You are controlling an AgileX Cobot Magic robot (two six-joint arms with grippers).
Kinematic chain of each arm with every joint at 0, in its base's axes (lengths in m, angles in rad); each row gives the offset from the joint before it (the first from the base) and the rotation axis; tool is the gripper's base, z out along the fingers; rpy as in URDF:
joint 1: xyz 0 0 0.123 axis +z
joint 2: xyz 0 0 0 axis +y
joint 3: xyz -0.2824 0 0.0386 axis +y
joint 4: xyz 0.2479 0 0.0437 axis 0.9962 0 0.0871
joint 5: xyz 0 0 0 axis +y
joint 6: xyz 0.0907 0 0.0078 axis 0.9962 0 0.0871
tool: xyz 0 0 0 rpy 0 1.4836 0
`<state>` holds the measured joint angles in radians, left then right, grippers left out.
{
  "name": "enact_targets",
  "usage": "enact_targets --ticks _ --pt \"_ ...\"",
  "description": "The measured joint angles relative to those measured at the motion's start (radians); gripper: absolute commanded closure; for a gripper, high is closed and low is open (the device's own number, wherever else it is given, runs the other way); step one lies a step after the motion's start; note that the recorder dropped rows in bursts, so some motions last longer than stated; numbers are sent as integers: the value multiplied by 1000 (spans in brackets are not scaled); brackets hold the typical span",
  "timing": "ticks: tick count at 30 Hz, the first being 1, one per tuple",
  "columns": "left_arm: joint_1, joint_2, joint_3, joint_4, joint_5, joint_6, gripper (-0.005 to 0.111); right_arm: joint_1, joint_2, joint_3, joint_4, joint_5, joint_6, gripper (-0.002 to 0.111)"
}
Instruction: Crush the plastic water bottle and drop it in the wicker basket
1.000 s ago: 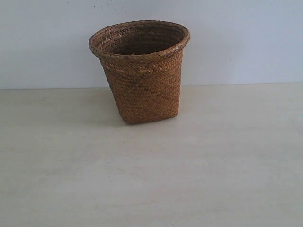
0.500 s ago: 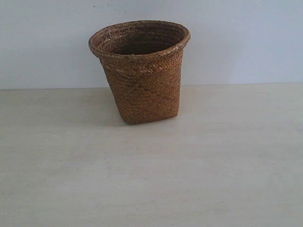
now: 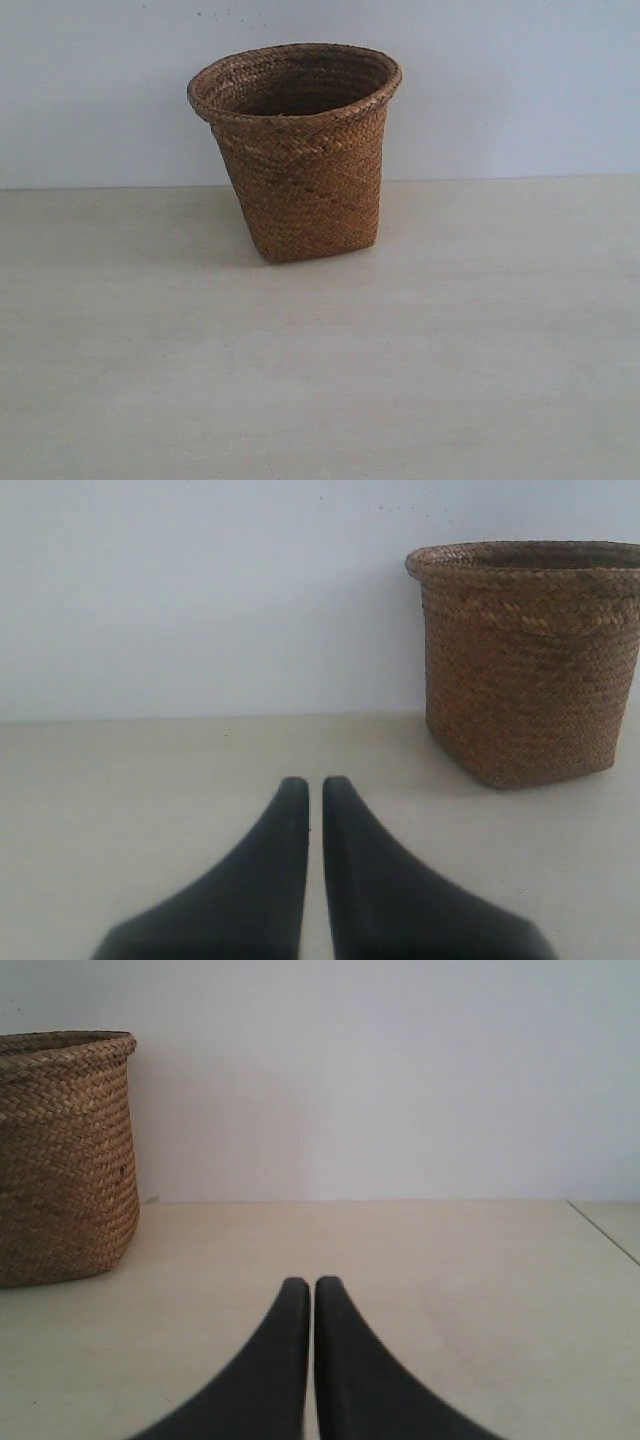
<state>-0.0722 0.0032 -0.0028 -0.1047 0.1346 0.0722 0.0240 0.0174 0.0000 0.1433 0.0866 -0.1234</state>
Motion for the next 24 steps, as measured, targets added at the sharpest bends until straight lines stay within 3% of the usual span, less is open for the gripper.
enact_targets --ticks 24 --pt "2 0 0 15 158 -45 102 0 0 1 0 2 4 108"
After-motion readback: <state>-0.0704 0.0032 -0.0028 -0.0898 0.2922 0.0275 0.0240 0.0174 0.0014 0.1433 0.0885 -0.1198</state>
